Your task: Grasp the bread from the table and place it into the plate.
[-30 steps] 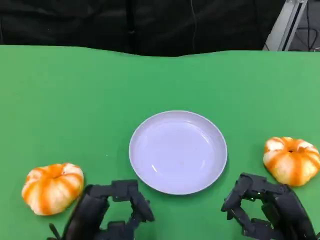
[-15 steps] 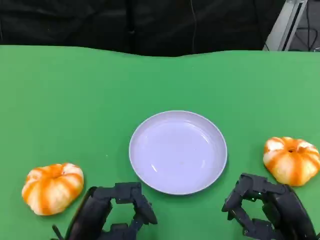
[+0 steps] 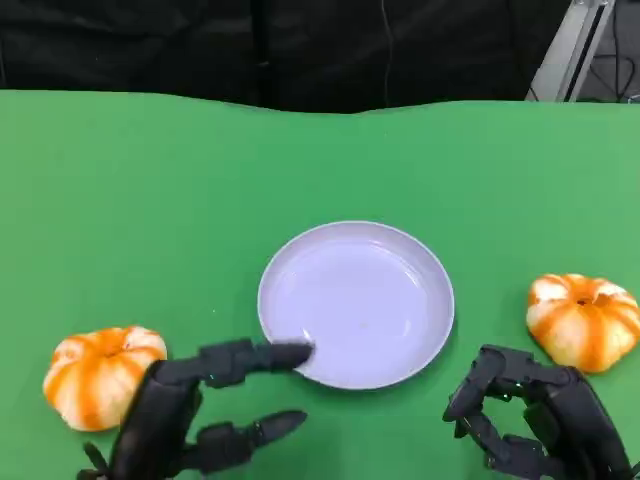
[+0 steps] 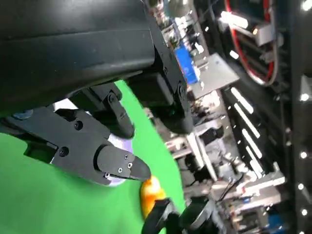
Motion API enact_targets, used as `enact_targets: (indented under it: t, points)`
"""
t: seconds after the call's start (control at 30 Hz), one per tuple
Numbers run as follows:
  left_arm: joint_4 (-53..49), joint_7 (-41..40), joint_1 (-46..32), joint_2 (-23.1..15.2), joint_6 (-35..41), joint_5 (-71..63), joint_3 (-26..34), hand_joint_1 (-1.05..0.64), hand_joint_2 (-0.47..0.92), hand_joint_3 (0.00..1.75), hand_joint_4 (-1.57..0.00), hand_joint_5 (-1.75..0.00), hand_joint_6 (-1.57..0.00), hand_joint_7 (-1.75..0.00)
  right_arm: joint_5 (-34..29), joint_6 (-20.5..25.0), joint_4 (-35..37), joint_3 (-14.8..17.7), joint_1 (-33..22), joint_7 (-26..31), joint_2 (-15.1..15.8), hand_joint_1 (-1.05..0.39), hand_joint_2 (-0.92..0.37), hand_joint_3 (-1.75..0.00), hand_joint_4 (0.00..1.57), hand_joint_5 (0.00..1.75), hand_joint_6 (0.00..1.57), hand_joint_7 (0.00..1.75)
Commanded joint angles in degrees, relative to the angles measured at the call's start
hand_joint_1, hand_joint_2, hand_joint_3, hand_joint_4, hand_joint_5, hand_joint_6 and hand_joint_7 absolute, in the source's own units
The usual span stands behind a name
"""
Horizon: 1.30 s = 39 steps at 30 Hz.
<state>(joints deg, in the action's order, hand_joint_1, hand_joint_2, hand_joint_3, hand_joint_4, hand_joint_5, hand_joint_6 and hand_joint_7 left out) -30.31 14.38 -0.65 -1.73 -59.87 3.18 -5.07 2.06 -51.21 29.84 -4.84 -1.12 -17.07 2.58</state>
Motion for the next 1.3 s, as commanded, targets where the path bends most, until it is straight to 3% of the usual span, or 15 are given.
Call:
enact_targets:
  t: [0.03, 0.27, 0.7, 1.0, 1.3]
  points:
    - [4.1, 1.2, -1.1, -2.1, 2.4, 3.6, 0.8, -0.53, 0.92, 0.11, -0.64, 0.0, -0.52, 0.0, 1.1, -1.2, 0.6, 0.8, 0.1, -0.3, 1.0, -0.21, -0.69, -0.81, 0.77, 1.57, 0.79, 1.29]
    - [11.7, -0.1, -2.3, -5.9, 3.8, 0.9, 5.0, -0.66, 0.92, 0.12, -0.55, 0.0, -0.39, 0.0, 1.6, -1.0, 0.4, 0.7, -0.2, -0.7, 0.8, -0.2, -0.7, -0.79, 0.76, 1.58, 0.79, 1.28]
    - [21.1, -17.7, -4.3, -11.6, 7.6, -30.3, 19.3, -0.8, 0.92, 0.13, -0.55, -0.01, -0.54, -0.04, 2.2, -1.0, 0.1, 0.8, -0.3, -1.2, 1.0, -0.2, -0.7, -0.78, 0.76, 1.56, 0.78, 1.29]
    - [17.3, -29.5, -4.6, -16.5, 12.8, -43.3, 17.4, -0.85, 0.92, 0.14, -0.57, -0.01, -0.62, -0.05, 2.4, -0.7, -0.2, 0.8, -0.5, -1.4, 0.9, -0.2, -0.7, -0.77, 0.77, 1.56, 0.79, 1.28]
    - [9.2, -36.1, -3.5, -21.2, 18.4, -46.7, 11.1, -0.9, 0.92, 0.17, -0.5, 0.0, -0.57, 0.0, 2.5, -0.5, -0.4, 0.9, -0.8, -1.6, 1.1, -0.19, -0.72, -0.76, 0.76, 1.57, 0.78, 1.28]
